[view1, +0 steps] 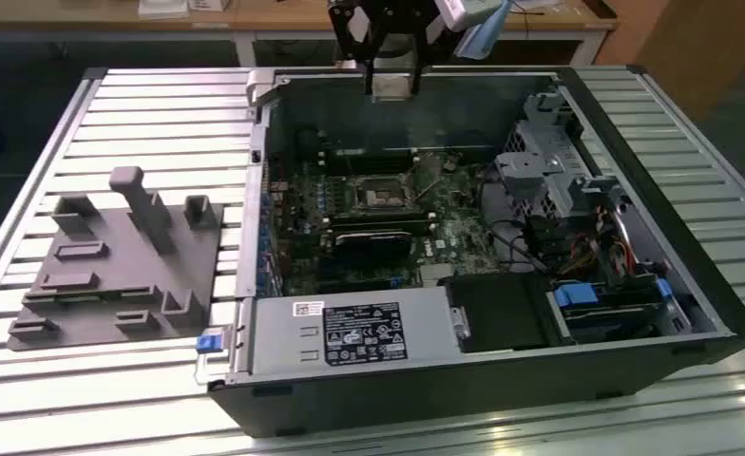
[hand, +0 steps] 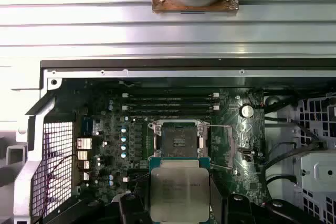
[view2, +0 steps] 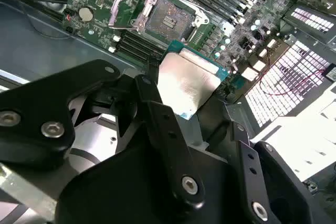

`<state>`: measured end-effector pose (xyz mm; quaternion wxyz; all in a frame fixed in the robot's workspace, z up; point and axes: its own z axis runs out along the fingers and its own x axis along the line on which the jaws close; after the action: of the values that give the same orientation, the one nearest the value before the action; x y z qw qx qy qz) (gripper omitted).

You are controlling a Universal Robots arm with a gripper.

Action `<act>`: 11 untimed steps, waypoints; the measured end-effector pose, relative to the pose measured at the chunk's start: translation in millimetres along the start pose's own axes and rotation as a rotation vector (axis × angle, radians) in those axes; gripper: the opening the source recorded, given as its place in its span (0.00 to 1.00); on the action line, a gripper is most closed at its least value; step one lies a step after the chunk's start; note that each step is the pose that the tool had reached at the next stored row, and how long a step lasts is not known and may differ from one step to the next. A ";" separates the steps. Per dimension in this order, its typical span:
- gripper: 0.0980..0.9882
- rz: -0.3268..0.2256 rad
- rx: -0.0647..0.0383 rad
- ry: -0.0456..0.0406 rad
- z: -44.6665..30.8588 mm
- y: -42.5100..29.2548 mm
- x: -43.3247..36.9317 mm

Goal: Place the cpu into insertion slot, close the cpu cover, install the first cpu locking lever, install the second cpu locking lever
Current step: 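Place the cpu into insertion slot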

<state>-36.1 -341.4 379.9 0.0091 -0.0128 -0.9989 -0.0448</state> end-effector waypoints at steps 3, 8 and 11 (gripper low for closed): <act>0.50 0.000 0.000 0.0000 0.0 0.0 0.0; 0.50 0.000 0.000 0.0000 0.0 0.0 0.0; 0.50 0.000 0.000 0.0000 0.0 0.0 0.0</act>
<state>-36.1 -341.4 379.9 0.0091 -0.0128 -0.9989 -0.0448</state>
